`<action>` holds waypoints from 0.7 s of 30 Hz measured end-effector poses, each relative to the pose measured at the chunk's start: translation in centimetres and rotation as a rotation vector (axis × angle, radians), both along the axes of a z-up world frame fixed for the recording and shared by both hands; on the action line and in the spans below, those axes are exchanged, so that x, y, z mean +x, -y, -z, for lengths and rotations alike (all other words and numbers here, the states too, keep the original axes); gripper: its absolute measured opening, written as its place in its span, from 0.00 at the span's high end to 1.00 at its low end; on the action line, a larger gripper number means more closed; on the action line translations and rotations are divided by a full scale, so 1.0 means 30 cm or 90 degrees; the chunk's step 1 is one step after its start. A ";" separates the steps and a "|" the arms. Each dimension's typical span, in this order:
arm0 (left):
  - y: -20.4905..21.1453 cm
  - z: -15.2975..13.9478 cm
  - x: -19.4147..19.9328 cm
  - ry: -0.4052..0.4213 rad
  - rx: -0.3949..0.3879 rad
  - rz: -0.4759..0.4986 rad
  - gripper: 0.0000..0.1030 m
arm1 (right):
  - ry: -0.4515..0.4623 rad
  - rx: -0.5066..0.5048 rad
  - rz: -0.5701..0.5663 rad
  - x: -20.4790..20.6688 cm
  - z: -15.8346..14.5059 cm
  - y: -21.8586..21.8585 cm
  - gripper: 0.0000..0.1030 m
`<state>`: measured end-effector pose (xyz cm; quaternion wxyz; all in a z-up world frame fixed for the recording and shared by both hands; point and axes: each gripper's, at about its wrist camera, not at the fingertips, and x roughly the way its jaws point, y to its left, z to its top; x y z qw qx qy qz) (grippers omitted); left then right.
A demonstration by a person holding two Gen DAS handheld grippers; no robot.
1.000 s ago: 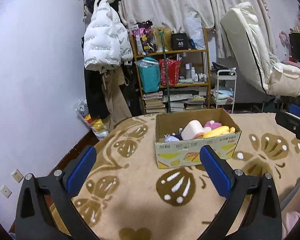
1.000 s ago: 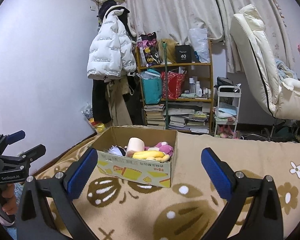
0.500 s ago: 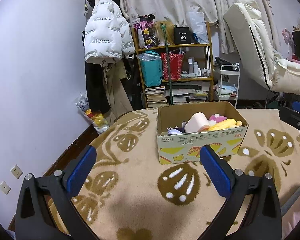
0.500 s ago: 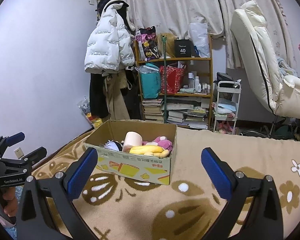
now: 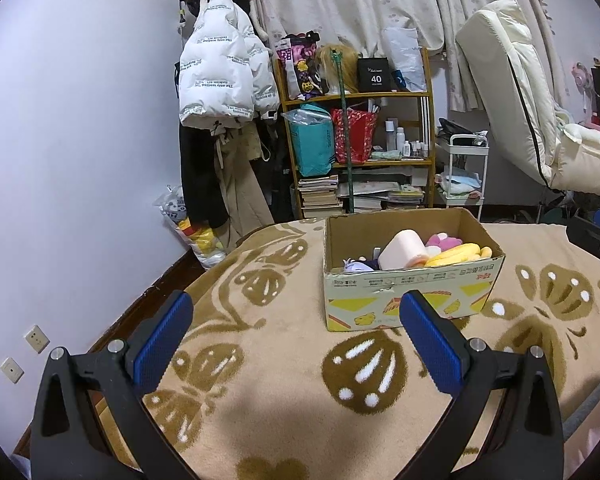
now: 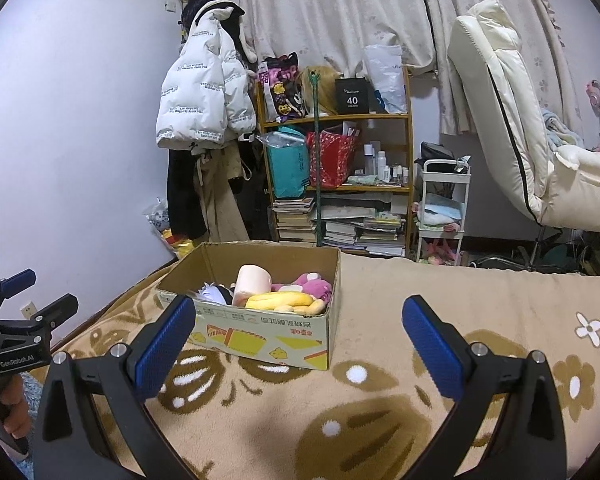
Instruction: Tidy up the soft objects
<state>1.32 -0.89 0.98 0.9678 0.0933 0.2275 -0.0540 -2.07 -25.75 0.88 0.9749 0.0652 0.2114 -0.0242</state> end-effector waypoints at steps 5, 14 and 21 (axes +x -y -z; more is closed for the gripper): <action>-0.004 0.001 0.000 0.004 -0.001 -0.003 0.01 | -0.001 0.001 0.001 0.001 0.001 0.003 0.00; -0.009 0.000 0.001 0.004 -0.001 -0.004 0.01 | 0.000 0.000 0.001 0.001 -0.001 0.002 0.00; -0.006 0.000 0.001 0.003 -0.002 -0.011 0.01 | 0.000 0.000 0.001 0.001 -0.001 0.007 0.00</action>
